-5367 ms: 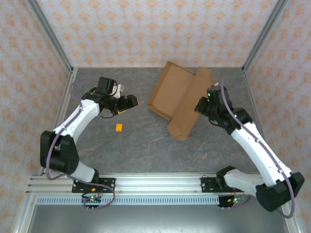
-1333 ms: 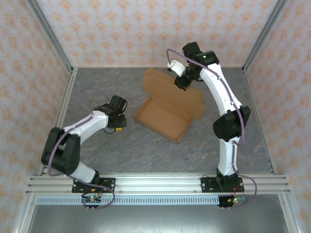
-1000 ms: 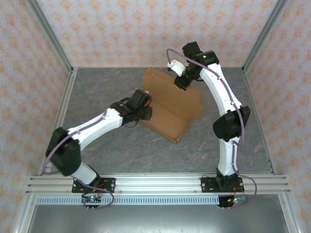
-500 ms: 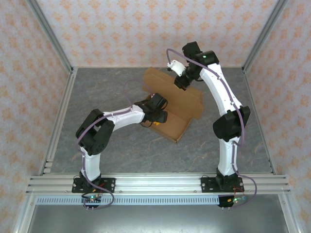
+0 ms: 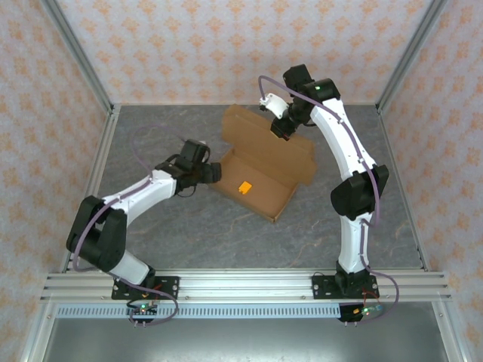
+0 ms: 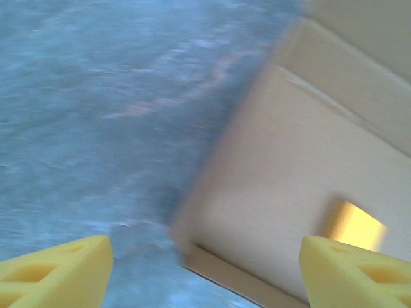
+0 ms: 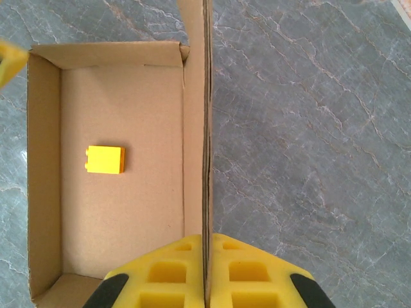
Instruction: Fold the paper box
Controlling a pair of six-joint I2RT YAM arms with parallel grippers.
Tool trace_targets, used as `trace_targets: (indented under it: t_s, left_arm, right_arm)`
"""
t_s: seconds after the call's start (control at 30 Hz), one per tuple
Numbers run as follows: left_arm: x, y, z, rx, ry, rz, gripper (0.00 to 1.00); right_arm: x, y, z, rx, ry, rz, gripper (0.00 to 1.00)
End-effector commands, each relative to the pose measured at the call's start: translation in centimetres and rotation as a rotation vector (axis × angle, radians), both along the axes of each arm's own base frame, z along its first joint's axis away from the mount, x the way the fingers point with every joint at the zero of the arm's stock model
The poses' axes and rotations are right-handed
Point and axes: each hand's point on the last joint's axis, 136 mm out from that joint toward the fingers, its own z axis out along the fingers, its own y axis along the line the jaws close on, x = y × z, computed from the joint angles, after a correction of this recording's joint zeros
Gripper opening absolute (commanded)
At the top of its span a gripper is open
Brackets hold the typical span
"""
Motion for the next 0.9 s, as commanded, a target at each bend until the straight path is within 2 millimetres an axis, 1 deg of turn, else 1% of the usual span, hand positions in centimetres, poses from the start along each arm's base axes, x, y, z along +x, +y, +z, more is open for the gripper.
trace_targets:
  t_s: [0.0, 0.07, 0.17, 0.27, 0.33, 0.4, 0.53, 0.63, 0.7, 0.8, 0.87]
  left_arm:
    - [0.1, 0.1, -1.8, -0.04, 0.063, -0.029, 0.77]
    - [0.4, 0.5, -1.2, -0.066, 0.055, -0.025, 0.77]
    - [-0.6, 1.0, -0.1, -0.069, 0.039, -0.046, 0.77]
    - [-1.6, 2.0, 1.2, -0.052, -0.005, -0.071, 0.78]
    - [-1.6, 2.8, 2.3, -0.06, -0.056, -0.078, 0.79]
    - [-1.1, 3.4, 3.4, -0.075, -0.125, -0.097, 0.8]
    - [0.2, 2.3, 5.7, -0.043, -0.309, -0.235, 0.81]
    - [1.0, 1.0, 7.5, -0.026, -0.4, -0.357, 0.82]
    - [1.6, 0.3, 8.1, 0.0, -0.43, -0.427, 0.82]
    - [2.9, 0.1, 8.5, 0.035, -0.456, -0.494, 0.82]
    - [3.4, -0.8, 9.0, 0.036, -0.5, -0.574, 0.81]
  right_arm:
    - [-0.7, 0.9, 1.7, 0.031, -0.032, 0.07, 0.0]
    - [-1.1, 1.1, 1.6, 0.024, -0.034, 0.111, 0.0]
    - [-1.8, 1.3, 1.6, 0.011, -0.037, 0.173, 0.0]
    - [-2.6, 1.6, 1.6, 0.01, -0.036, 0.244, 0.0]
    - [-3.3, 1.7, 1.6, 0.007, -0.036, 0.305, 0.0]
    - [-3.8, 1.8, 1.5, 0.004, -0.032, 0.352, 0.0]
    - [-4.2, 2.0, 1.0, 0.0, -0.02, 0.398, 0.0]
    - [-4.3, 2.1, 0.6, -0.007, -0.013, 0.406, 0.0]
    - [-4.2, 2.1, 0.3, -0.009, -0.009, 0.408, 0.0]
    - [-4.0, 2.3, 0.1, -0.009, -0.01, 0.408, 0.0]
    - [-3.9, 2.4, 0.0, -0.009, -0.011, 0.41, 0.0]
